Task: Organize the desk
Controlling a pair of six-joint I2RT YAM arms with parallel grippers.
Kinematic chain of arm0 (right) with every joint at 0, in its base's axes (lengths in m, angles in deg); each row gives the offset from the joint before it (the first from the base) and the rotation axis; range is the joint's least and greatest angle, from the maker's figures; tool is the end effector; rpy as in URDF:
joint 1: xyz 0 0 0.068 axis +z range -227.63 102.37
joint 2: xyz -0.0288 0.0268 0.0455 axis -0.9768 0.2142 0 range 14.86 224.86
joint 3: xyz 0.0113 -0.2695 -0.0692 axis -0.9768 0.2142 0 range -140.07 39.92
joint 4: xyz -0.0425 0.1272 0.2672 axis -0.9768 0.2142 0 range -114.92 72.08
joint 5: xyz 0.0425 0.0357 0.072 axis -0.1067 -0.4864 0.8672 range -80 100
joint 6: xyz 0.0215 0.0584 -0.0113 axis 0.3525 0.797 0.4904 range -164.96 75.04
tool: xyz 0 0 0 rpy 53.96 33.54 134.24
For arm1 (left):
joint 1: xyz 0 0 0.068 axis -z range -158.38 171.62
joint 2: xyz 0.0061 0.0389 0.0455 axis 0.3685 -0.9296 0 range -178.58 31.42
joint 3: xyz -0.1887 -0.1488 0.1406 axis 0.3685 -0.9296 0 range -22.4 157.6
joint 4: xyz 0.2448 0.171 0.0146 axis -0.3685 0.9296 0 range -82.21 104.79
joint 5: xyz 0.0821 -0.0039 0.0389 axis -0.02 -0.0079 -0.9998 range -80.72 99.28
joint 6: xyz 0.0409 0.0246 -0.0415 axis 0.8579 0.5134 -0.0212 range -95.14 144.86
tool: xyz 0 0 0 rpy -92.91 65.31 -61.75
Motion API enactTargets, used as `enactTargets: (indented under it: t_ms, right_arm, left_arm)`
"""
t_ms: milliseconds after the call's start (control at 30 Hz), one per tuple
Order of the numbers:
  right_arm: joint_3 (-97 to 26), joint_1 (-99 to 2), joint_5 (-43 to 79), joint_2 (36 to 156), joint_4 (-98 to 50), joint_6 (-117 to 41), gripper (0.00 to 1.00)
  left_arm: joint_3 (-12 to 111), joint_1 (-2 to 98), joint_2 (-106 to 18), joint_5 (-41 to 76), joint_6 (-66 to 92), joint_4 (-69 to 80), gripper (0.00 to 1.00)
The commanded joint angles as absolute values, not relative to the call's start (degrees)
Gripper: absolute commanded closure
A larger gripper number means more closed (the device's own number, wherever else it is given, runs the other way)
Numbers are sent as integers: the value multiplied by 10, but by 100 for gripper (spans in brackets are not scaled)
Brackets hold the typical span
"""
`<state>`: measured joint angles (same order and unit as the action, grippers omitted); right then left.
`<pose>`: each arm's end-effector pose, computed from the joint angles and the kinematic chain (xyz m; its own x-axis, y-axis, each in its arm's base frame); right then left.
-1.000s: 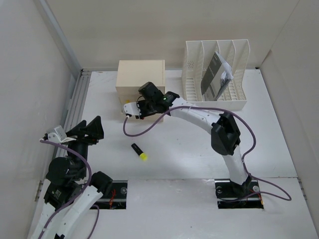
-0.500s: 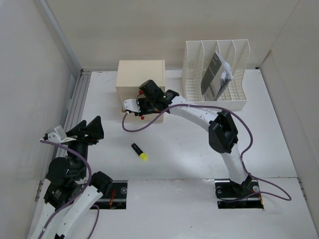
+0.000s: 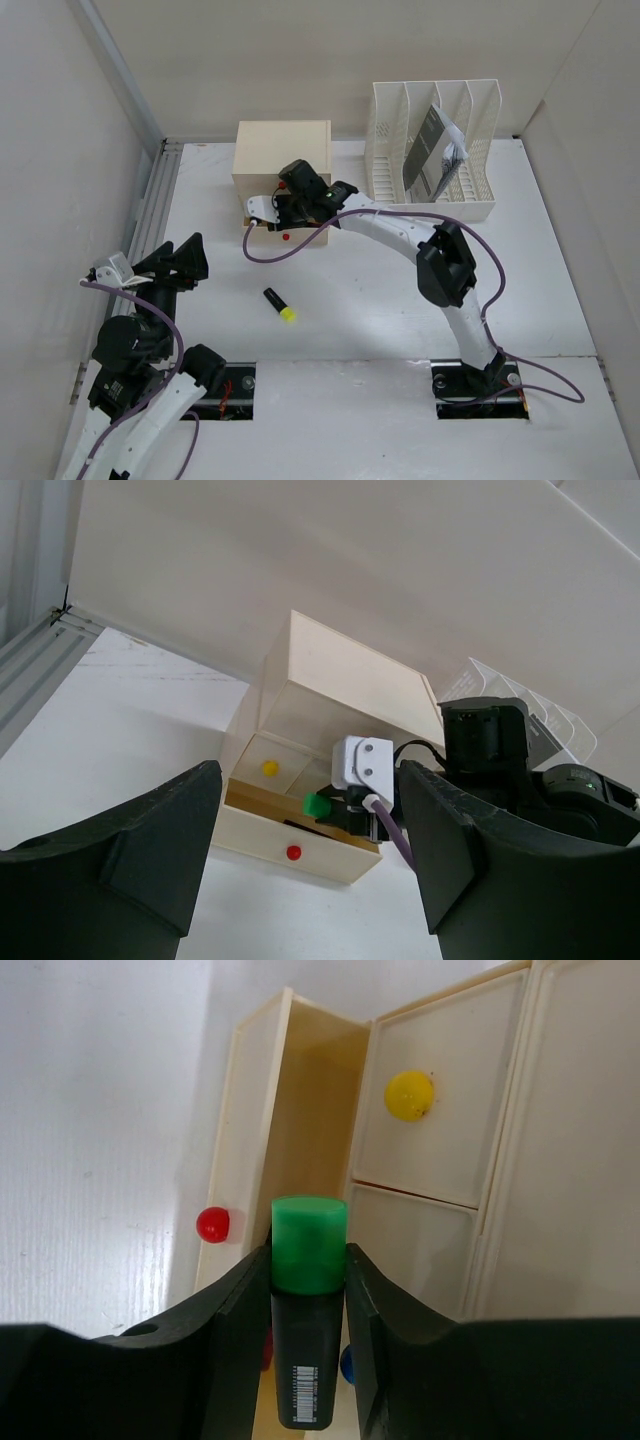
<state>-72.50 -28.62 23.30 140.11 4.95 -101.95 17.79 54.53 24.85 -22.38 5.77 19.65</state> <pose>0.3562 0.4269 0.2470 0.4667 -0.7071 -0.5313 -0.8336 -0.1510 -0.5313 0.0668 -0.0129 0.3947 0.2767 -0.5106 -0.8141 0.1522 0.8597 -0.4876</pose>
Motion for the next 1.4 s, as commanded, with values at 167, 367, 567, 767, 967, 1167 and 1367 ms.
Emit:
enactTargets:
  t_ms: [167,367,567,767,967,1167,1367]
  right_arm:
    - [-720,-291,231,1403,13,-1011,55]
    - [-714,-291,231,1397,7,-1006,55]
    - [-707,-291,324,1353,35,-946,66]
    - [-702,-247,350,1332,98,-790,100]
    - [-619,-186,356,1305,129,-746,35]
    - [-518,-163,355,1242,29,-611,0]
    - [-505,-122,144,1250,-8,-476,0]
  left_arm:
    - [179,546,248,-225,62,175,31]
    - [179,546,248,-225,62,175,31]
    - [179,546,248,-225,62,175,31]
    - [179,546,248,-225,62,175,30]
    - [179,546,248,-225,62,175,30]
    - [179,546,248,-225,62,175,30]
    - [179,546,248,-225,62,175,30]
